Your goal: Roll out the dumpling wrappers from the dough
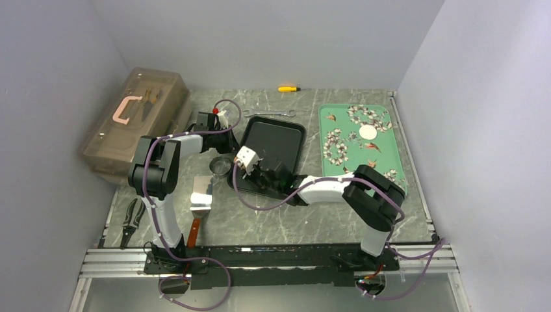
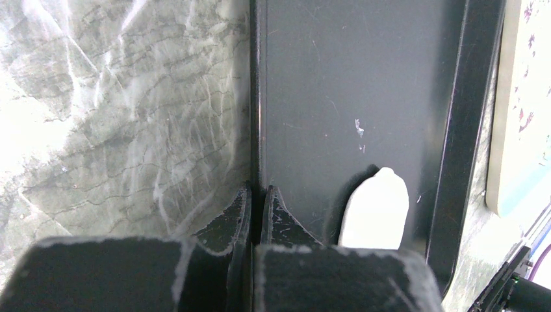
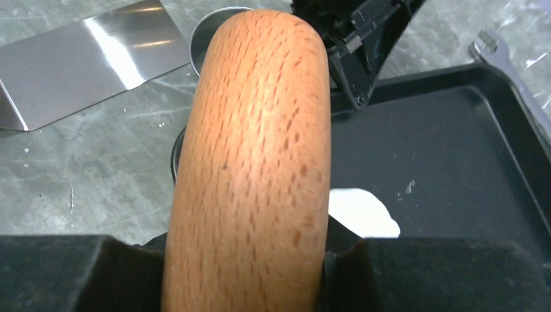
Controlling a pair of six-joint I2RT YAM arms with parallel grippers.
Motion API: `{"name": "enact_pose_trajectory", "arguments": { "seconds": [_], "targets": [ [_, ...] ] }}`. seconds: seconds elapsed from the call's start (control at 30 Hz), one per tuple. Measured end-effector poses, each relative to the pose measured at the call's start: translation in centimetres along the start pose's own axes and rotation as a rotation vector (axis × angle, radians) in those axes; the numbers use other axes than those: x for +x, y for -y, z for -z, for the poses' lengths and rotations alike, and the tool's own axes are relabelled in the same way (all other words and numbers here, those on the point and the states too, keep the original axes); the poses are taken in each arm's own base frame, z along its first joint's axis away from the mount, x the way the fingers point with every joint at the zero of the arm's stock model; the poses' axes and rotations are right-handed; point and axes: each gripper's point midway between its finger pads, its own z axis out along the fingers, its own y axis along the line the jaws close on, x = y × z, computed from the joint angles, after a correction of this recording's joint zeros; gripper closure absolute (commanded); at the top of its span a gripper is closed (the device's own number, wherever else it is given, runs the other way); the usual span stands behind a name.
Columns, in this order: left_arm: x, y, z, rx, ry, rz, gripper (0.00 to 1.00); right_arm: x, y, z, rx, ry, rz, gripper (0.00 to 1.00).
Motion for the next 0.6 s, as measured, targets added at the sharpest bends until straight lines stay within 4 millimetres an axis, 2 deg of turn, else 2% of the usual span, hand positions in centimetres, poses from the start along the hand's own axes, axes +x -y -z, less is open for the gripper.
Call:
{"name": "enact_pose_trajectory", "arguments": {
  "seconds": [0.13,0.4,0.5,0.6],
  "targets": [
    [0.0,0.0,0.0,0.0,0.0,0.0,1.0,0.3,-1.6,-0.1,-0.017,0.001,0.002,1.0],
    [0.0,0.0,0.0,0.0,0.0,0.0,1.0,-0.3,-1.3,0.0,-0.056,-0.002,-0.056,1.0],
    [0.0,0.0,0.0,0.0,0.0,0.0,1.0,-1.4,-0.1,0.4,-0.093,0.027,-0.16,1.0],
    [0.0,0.0,0.0,0.0,0.0,0.0,1.0,-3.5,2.6,0.8,-0.092,0.093,-0.285,1.0]
  ]
}}
